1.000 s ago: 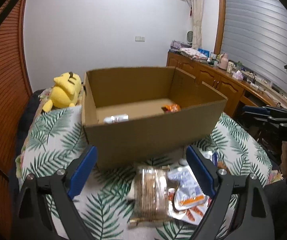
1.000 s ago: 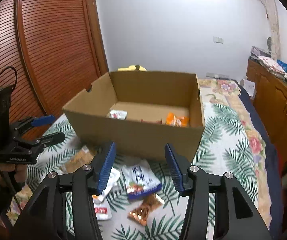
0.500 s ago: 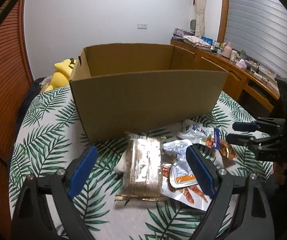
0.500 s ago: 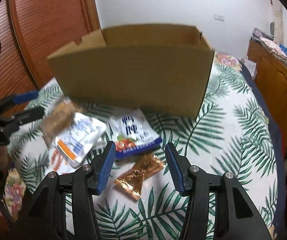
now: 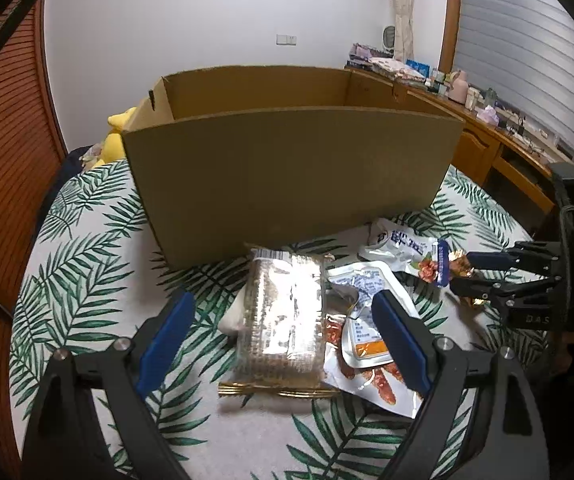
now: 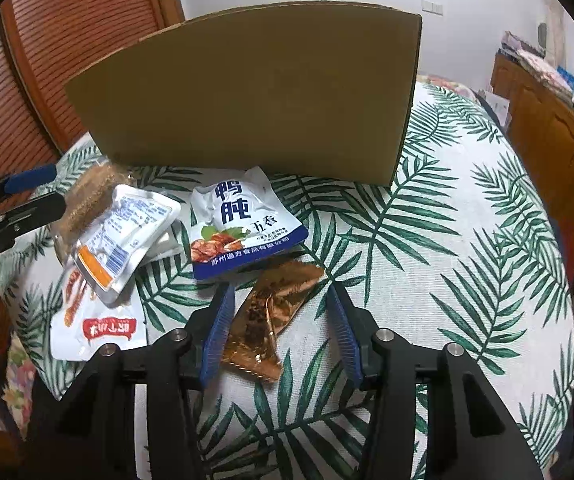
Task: Organize snacks
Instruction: 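Grasp the bread bag with the left tool while the right grasps the brown candy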
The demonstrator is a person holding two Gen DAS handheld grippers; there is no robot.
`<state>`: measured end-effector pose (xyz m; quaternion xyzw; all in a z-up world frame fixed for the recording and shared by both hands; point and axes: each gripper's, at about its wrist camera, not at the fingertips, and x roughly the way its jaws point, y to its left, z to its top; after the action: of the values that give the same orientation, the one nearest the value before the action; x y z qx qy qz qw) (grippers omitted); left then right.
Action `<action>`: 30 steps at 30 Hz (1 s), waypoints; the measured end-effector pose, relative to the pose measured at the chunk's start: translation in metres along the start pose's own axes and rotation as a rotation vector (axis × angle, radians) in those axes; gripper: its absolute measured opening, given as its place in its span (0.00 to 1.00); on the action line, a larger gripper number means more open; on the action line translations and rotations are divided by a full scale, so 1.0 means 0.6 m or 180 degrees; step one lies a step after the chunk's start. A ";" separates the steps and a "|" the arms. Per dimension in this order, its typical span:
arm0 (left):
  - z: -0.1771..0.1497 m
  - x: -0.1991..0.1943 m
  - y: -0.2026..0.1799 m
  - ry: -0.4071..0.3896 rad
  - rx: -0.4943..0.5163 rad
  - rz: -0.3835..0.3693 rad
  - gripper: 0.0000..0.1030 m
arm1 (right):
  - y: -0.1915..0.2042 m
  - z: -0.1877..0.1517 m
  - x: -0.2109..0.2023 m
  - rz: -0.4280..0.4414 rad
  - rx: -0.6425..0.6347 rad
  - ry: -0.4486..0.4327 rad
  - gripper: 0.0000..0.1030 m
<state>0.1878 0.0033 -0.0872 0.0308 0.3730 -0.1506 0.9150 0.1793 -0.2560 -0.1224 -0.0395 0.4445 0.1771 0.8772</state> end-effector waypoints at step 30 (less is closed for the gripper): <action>-0.002 0.047 0.020 0.0222 -0.0190 0.0103 0.46 | -0.009 -0.034 -0.016 -0.0086 -0.0149 -0.0193 0.25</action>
<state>0.2096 0.0075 -0.1084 0.0148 0.4084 -0.1235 0.9043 0.1600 -0.2681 -0.1275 -0.0606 0.4129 0.1767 0.8914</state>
